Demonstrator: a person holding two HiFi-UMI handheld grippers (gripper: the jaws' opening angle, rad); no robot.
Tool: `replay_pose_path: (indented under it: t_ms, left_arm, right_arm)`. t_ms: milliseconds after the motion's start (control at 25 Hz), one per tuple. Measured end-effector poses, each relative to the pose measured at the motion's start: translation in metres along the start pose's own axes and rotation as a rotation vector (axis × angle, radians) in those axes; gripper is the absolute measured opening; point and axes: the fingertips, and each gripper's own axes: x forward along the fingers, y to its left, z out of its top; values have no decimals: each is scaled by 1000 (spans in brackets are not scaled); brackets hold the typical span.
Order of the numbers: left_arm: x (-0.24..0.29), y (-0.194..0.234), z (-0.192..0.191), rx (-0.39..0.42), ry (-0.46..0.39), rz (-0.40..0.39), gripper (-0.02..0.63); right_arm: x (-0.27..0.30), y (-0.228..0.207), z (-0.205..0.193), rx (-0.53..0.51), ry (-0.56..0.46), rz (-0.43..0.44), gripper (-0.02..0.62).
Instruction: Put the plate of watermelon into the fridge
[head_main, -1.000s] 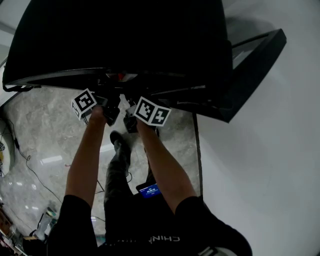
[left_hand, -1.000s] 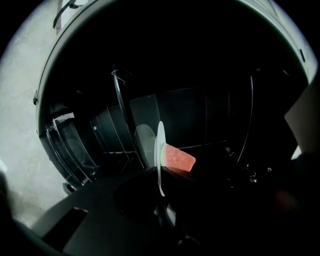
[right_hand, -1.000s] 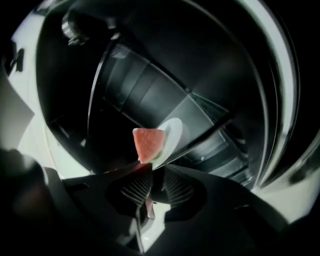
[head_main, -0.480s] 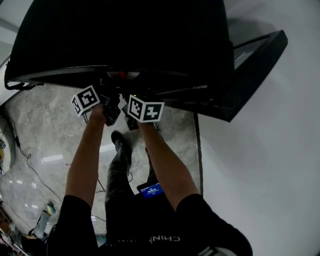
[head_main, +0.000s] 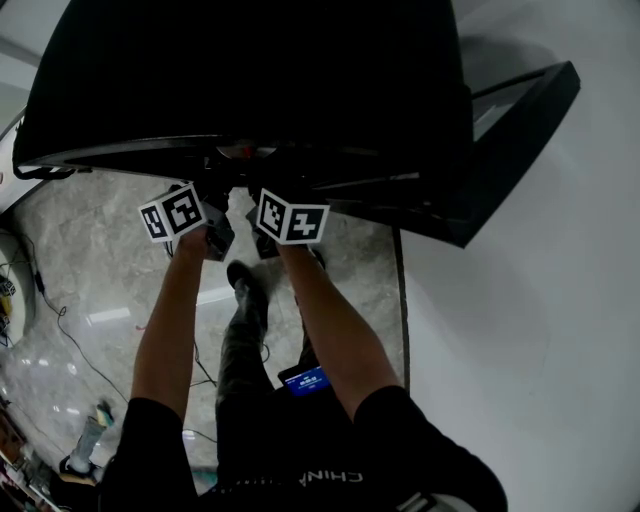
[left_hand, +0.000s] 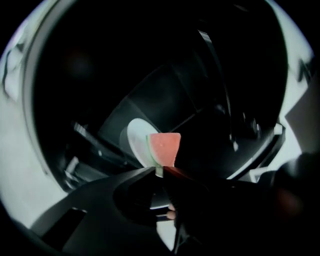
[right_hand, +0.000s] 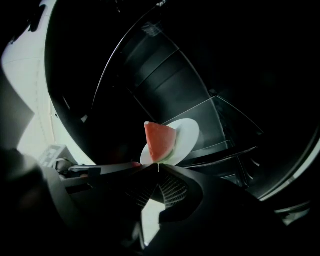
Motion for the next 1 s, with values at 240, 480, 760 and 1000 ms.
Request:
replay_pose_path:
  t_ms: [240,480,760,1000]
  left_arm:
    - [8,-1,-3,207,42,83,17]
    - [18,-2,2,176,41,76,12]
    - [30,0,15,189,53,91,12]
    - [37,3,24,213,50,120,12]
  right_arm:
    - [0,0,-1,-22,12,-9,18]
    - [5,-4,7,-62,31,-35,18]
    - [16,-9,22,-80,31,-69,17]
    - [25,-10,32,-102,28,-87,15]
